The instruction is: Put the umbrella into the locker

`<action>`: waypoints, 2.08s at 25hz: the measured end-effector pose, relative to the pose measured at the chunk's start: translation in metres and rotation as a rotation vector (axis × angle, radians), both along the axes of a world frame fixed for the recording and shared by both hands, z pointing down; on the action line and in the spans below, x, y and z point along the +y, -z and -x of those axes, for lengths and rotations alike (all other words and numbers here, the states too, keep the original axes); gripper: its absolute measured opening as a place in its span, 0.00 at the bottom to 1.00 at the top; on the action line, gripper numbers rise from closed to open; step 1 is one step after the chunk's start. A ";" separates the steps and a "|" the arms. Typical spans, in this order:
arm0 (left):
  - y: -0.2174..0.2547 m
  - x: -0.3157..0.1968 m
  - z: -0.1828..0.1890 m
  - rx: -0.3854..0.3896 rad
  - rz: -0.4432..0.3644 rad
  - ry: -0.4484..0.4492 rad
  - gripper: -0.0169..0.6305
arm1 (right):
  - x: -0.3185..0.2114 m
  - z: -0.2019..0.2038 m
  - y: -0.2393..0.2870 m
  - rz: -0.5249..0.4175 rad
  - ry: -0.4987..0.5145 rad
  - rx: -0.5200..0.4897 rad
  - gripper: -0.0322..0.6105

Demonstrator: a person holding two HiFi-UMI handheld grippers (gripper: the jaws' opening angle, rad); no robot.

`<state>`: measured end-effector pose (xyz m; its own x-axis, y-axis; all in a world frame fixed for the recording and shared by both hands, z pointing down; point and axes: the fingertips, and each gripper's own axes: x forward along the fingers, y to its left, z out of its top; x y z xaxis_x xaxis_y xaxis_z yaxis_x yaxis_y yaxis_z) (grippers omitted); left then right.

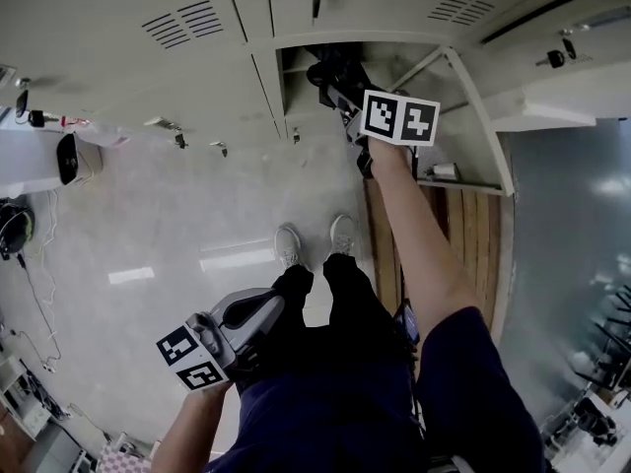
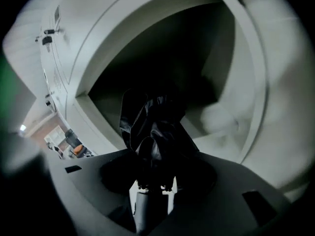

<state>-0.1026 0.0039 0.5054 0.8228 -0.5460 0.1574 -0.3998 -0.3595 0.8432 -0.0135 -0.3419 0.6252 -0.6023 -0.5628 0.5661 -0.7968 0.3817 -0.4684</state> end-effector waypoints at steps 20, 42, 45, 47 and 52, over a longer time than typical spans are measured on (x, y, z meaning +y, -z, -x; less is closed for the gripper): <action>-0.082 -0.019 -0.032 -0.068 -0.076 -0.049 0.03 | -0.115 0.019 -0.015 -0.397 0.103 0.652 0.34; -0.062 -0.030 -0.010 -0.108 -0.105 -0.034 0.03 | -0.143 0.020 -0.034 -0.379 0.120 0.781 0.36; -0.058 -0.028 -0.007 -0.111 -0.094 -0.025 0.03 | -0.141 0.019 -0.033 -0.383 0.125 0.808 0.41; -0.055 -0.026 -0.007 -0.110 -0.087 -0.018 0.03 | -0.136 0.018 -0.030 -0.406 0.131 0.812 0.44; -0.043 -0.025 -0.014 -0.099 -0.083 -0.030 0.03 | -0.101 0.016 -0.017 -0.451 0.113 0.707 0.48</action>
<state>-0.0883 -0.0211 0.5485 0.8216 -0.5359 0.1941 -0.4676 -0.4390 0.7672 -0.0298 -0.4432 0.6424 -0.2570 -0.7832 0.5661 -0.7909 0.5071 0.3426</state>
